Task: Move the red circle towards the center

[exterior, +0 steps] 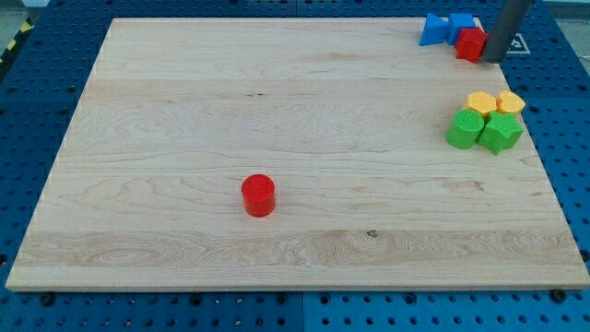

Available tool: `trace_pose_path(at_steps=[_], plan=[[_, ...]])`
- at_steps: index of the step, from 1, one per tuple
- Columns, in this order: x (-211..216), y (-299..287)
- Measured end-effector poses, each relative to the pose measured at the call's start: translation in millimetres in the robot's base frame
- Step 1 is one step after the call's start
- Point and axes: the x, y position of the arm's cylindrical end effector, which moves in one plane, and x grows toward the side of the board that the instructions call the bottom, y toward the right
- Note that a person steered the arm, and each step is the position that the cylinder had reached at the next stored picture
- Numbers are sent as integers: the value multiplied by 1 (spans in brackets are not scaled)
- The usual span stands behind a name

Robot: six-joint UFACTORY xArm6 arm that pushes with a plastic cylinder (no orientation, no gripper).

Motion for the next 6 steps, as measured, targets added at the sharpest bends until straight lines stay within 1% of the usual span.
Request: trace_pose_path(at_steps=[1,2,3,4,5,6], plan=[[22,-19],[21,-87],[21,-171],[25,-273],[73,-357],[160,-413]])
